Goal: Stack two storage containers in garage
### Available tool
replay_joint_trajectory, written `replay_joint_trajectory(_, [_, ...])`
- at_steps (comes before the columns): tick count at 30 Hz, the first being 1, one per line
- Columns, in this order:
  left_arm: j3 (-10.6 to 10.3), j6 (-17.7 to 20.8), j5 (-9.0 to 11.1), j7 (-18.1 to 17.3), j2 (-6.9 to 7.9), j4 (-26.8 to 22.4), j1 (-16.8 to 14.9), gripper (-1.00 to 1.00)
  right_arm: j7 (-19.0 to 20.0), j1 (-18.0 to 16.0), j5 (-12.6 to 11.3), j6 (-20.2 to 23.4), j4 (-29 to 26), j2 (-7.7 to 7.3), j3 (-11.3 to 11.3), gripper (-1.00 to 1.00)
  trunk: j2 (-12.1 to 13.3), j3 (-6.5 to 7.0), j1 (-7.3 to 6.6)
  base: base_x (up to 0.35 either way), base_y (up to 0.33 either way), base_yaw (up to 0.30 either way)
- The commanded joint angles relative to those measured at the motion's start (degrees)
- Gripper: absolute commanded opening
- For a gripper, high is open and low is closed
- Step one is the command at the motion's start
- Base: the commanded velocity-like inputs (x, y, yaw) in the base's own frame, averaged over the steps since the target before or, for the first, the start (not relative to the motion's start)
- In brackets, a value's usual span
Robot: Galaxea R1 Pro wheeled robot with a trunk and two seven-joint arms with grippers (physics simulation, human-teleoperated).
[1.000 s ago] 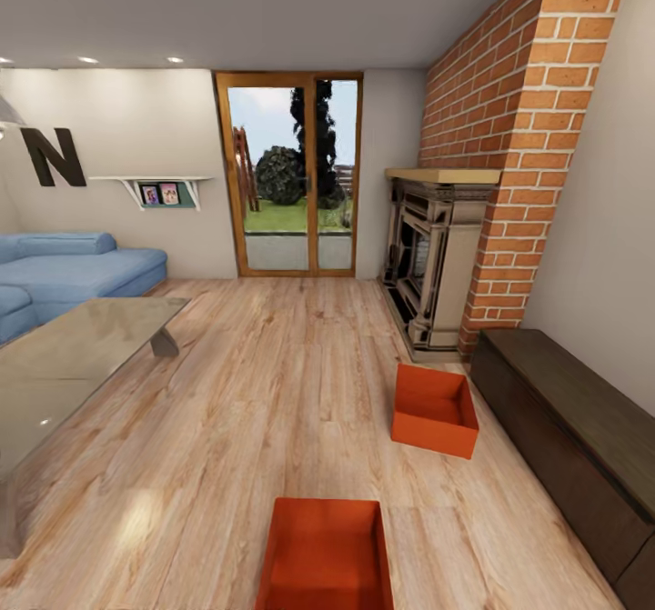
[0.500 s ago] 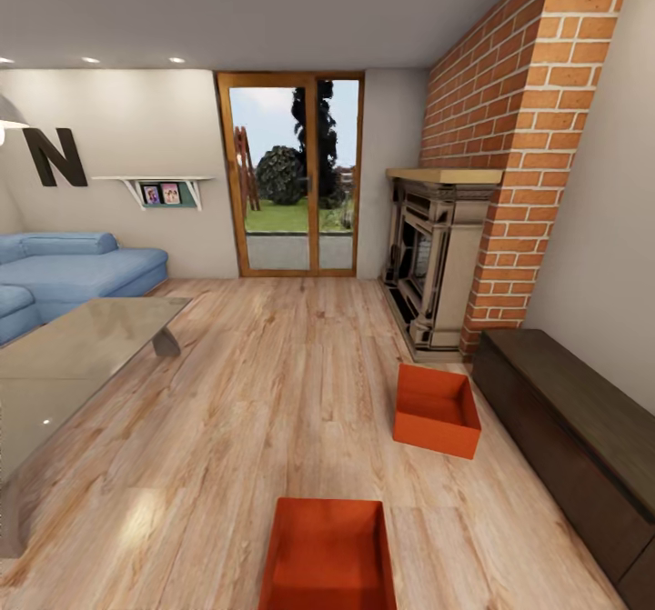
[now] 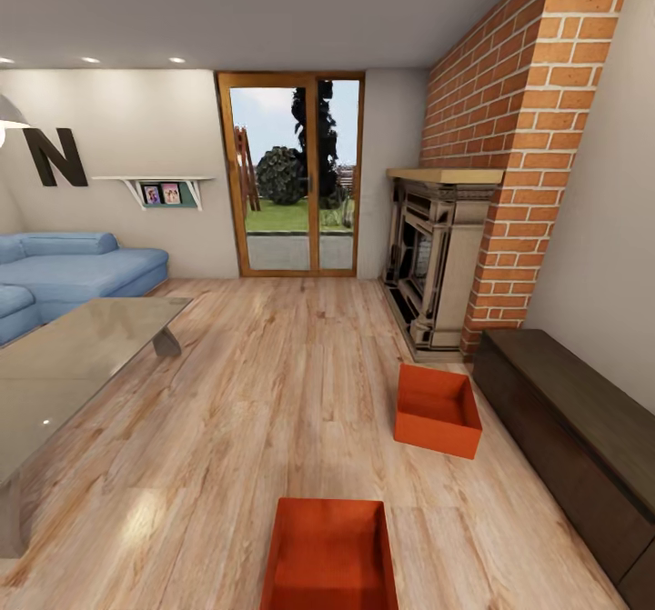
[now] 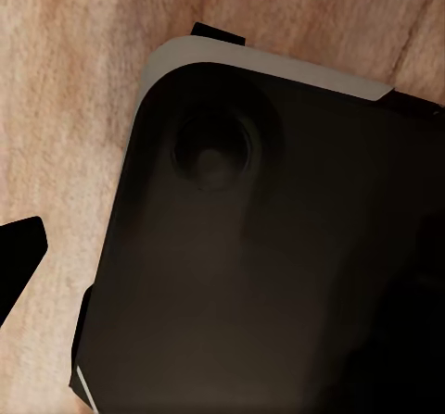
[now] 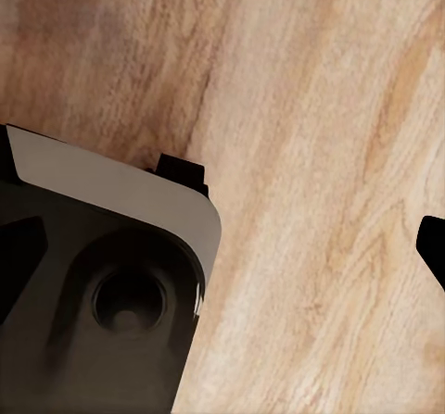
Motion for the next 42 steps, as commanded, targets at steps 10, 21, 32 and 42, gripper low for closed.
replay_joint_trajectory(10, [-0.02, -0.11, 0.22, 0.05, 0.07, -0.02, -0.01, 1.0, -0.35, -0.07, 0.38, 0.15, 0.17, 0.35, -0.1, 1.0, -0.03, -0.05, 0.0, 0.0, 0.0, -0.087])
replay_joint_trajectory(21, [-0.34, -0.11, 0.14, -0.08, 0.11, -0.09, -0.01, 1.0, -0.35, -0.07, 0.54, 0.3, 0.17, 0.58, 0.06, 1.0, -0.03, -0.17, 0.0, 0.0, 0.0, -0.003])
replay_joint_trajectory(32, [-0.57, -0.11, -0.24, -0.08, 0.33, -0.03, -0.01, 1.0, -0.06, -0.07, 0.31, 0.46, 0.17, 0.69, -0.04, 1.0, -0.03, -1.09, 0.0, 0.0, 0.0, 0.0])
replay_joint_trajectory(42, [-0.62, -0.11, -0.39, -0.06, 0.62, -0.02, -0.01, 1.0, 0.54, -0.06, 0.4, 0.53, 0.17, 0.67, 0.01, 1.0, -0.03, -2.02, 0.0, 0.0, 0.0, 0.0])
